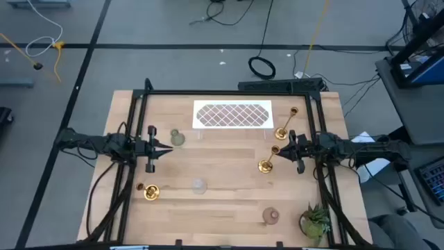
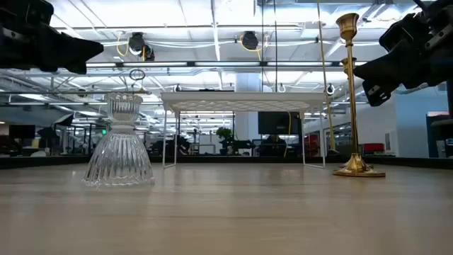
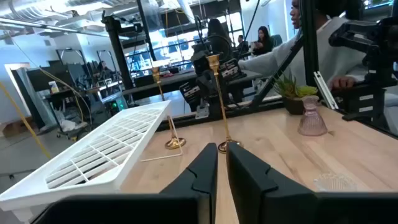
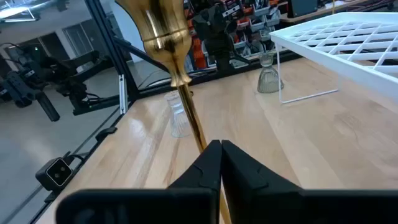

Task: Pick & Place candle stick holders

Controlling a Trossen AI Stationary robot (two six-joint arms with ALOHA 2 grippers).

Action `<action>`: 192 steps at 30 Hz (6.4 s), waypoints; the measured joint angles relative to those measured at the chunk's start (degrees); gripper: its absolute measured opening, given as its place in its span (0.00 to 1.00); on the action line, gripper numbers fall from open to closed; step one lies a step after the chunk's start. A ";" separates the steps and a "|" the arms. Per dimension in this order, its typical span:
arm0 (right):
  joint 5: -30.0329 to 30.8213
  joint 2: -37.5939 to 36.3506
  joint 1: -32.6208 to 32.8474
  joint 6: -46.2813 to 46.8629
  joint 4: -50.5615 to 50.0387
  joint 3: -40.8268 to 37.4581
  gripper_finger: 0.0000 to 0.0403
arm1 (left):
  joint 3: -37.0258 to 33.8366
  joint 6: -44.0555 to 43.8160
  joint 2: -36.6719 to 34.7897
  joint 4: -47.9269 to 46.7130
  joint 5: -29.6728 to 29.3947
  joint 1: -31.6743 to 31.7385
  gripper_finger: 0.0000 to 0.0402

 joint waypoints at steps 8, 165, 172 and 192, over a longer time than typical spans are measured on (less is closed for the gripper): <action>0.00 0.00 0.00 -0.02 0.00 0.00 0.01 | 0.00 0.00 0.00 -0.02 0.00 0.00 0.10; -2.94 2.07 0.00 -9.28 6.03 -0.01 0.27 | 0.00 -6.95 0.00 2.25 0.15 0.00 0.10; -2.97 4.54 0.00 -9.42 10.75 0.00 0.46 | 0.00 -5.88 0.00 6.08 -0.57 0.00 0.10; 0.05 33.83 -0.02 -11.84 38.37 -0.02 0.50 | 0.32 -2.72 0.00 16.08 -4.46 4.90 0.45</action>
